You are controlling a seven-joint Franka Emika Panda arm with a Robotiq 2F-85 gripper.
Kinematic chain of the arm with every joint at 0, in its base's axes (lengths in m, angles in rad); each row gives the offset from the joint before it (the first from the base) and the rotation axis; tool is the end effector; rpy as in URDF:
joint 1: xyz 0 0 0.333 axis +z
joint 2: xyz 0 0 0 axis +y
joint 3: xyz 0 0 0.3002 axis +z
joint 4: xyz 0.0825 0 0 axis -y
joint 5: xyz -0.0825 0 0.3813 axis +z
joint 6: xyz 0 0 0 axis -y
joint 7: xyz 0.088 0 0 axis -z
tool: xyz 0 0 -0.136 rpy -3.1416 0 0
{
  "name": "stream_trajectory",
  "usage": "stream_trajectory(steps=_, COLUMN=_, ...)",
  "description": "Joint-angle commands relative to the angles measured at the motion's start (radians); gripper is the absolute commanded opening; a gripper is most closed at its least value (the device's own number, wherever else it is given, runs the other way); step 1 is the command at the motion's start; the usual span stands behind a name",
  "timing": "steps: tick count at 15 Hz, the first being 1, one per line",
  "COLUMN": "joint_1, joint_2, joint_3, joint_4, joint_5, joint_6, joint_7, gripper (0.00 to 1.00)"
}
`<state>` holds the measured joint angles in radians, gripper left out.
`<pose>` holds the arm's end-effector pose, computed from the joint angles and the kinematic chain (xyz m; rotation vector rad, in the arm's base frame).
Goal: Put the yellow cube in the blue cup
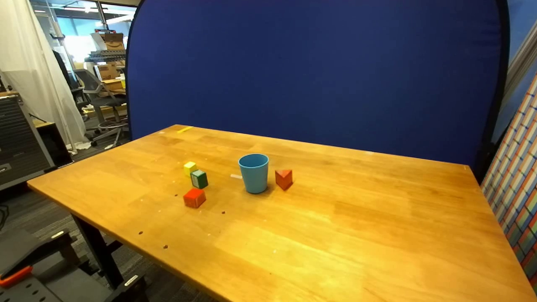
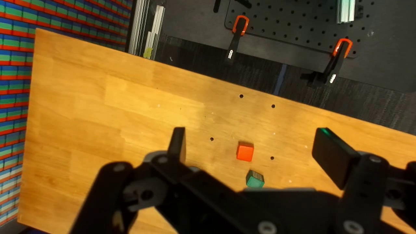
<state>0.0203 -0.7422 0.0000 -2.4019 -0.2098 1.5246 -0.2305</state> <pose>0.3147 -0.0228 0.5148 2.9142 0.3740 -0.2302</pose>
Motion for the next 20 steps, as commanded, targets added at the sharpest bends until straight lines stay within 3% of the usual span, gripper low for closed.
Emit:
stream_trajectory(steps=1, joint_1=-0.004, joint_2=0.026, joint_3=-0.016, joint_4=0.003, joint_5=0.004, joint_6=0.056, joint_7=0.078, gripper=1.0)
stream_trajectory(steps=6, joint_1=0.014, joint_2=0.261, joint_3=-0.076, joint_4=0.012, joint_5=0.061, joint_6=0.43, joint_7=0.084, gripper=1.0)
stream_trajectory(steps=11, joint_1=0.065, joint_2=0.587, joint_3=-0.117, joint_4=0.064, joint_5=0.331, joint_6=0.674, joint_7=-0.102, gripper=1.0)
stream_trajectory(steps=13, joint_1=0.072, joint_2=0.725, joint_3=-0.109, joint_4=0.124, joint_5=0.469, joint_6=0.693, joint_7=-0.234, gripper=1.0)
stream_trajectory(steps=16, joint_1=0.035, joint_2=0.927, joint_3=-0.054, joint_4=0.273, joint_5=0.606, joint_6=0.63, joint_7=-0.388, gripper=1.0)
stream_trajectory(steps=20, joint_1=-0.007, joint_2=1.167, joint_3=0.023, joint_4=0.48, joint_5=0.556, joint_6=0.543, joint_7=-0.346, gripper=1.0)
